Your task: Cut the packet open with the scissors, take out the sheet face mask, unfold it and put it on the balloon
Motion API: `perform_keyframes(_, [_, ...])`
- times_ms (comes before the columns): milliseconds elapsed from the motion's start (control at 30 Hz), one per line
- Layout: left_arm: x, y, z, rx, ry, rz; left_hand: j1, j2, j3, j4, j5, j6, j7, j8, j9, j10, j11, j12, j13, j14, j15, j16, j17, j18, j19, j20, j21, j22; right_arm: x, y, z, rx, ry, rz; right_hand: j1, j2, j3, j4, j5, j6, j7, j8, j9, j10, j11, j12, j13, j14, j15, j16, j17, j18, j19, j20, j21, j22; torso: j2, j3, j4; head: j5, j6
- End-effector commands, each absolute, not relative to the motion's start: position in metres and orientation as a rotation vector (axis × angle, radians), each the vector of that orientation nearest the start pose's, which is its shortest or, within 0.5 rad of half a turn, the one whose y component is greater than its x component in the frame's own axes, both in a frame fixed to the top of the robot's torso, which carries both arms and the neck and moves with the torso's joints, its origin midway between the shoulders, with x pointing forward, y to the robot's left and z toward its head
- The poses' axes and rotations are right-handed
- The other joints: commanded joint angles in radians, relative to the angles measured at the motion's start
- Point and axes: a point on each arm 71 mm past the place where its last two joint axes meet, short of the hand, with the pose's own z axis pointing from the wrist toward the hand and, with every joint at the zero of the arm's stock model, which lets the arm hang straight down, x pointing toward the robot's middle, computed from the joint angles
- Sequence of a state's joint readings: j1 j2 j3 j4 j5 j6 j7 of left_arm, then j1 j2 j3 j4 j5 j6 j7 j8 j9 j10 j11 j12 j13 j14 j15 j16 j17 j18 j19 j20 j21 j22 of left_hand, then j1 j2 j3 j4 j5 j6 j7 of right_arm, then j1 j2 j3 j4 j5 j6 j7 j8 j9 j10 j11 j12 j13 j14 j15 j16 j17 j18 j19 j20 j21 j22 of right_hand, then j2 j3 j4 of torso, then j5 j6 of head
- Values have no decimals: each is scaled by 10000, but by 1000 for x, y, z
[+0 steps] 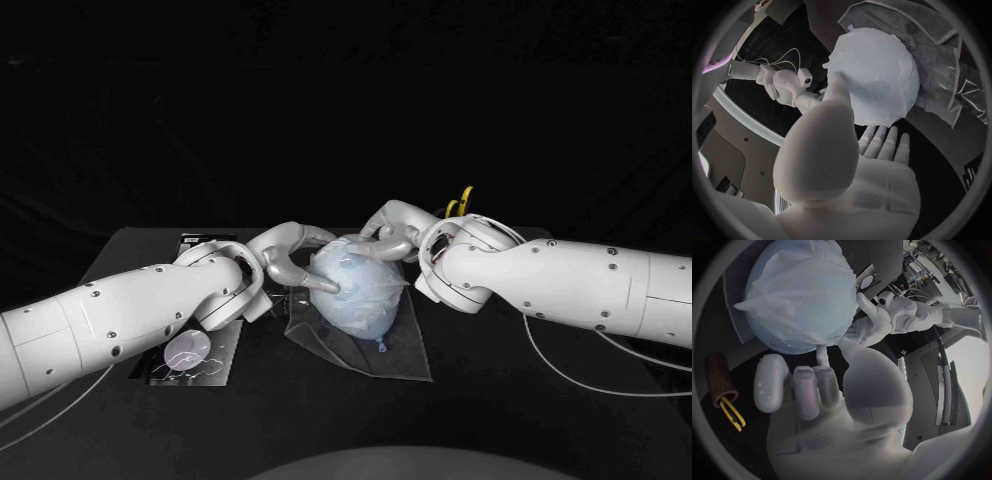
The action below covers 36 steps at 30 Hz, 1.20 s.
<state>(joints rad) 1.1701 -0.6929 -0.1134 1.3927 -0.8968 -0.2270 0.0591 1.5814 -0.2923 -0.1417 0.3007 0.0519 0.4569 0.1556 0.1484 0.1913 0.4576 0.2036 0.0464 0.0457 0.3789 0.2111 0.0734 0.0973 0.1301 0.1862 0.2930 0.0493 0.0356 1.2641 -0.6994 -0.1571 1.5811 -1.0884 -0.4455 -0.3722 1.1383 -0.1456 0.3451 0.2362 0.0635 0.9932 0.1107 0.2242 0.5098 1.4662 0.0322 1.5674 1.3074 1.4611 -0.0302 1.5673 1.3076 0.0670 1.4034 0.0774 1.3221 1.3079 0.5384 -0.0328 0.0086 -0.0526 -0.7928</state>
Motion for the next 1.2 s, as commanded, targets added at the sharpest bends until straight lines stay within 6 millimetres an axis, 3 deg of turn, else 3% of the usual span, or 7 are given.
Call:
perform_keyframes(33, [485,152,-237,-2310,19248,-10708,29,87,69,18,23,7,479,62,14,-40,1,-32,-15,-57,8,-32,-11,89,72,-9,65,10,470,-130,-204,2379,18820,6924,194,27,-63,12,-81,82,11,-50,-2,1046,9,34,2634,1097,13,35,2632,8,-16,30,-43,532,-2,3,3,7,-9])
perform_keyframes(400, [485,151,-237,-2296,19284,-10709,29,93,74,18,23,7,480,63,15,-52,-2,-33,-16,-62,3,-38,-13,93,66,-9,64,9,473,-121,-204,2202,18704,7029,365,37,-95,-32,-97,122,6,-81,10,1046,4,34,2634,1097,9,35,2632,6,-12,26,-45,540,11,9,2,19,-38])
perform_keyframes(700, [485,150,-238,-2292,19322,-10695,28,94,69,18,23,18,487,68,20,-61,-17,-34,-17,-70,-2,-42,-15,95,63,-11,63,8,475,-118,-202,2238,18339,7199,989,414,105,-243,-149,341,-85,-110,63,1046,-75,34,2634,1097,-56,35,2632,2,14,-23,-31,579,-2,10,-2,26,-71])
perform_keyframes(833, [486,150,-238,-2295,19332,-10684,28,94,69,18,23,18,487,68,20,-61,-17,-34,-17,-70,-2,-42,-15,95,63,-11,63,8,475,-116,-201,2209,18197,7333,1370,580,320,-484,-148,522,-182,-62,116,1046,-157,34,2634,1097,-119,35,2632,-3,35,-71,-11,608,0,8,-5,16,-75])
perform_keyframes(967, [486,150,-238,-2285,19346,-10693,25,95,61,18,23,16,497,68,20,-73,-34,-35,-18,-77,-11,-46,-16,98,59,-12,62,7,474,-112,-200,2077,18094,7528,1964,742,749,-1005,-146,644,-288,-48,181,1046,-260,34,2634,1097,-216,35,2632,-10,57,-162,8,642,2,0,-4,16,-94])
perform_keyframes(1200, [485,149,-238,-2266,19379,-10711,25,95,61,18,23,16,497,68,20,-73,-34,-35,-18,-77,-11,-46,-16,98,59,-12,62,7,475,-111,-199,1993,17921,7651,2240,756,1172,-1552,-144,862,-378,72,340,1046,-339,34,2634,1097,-289,35,2632,-18,74,-242,23,680,-3,-2,5,11,-97])
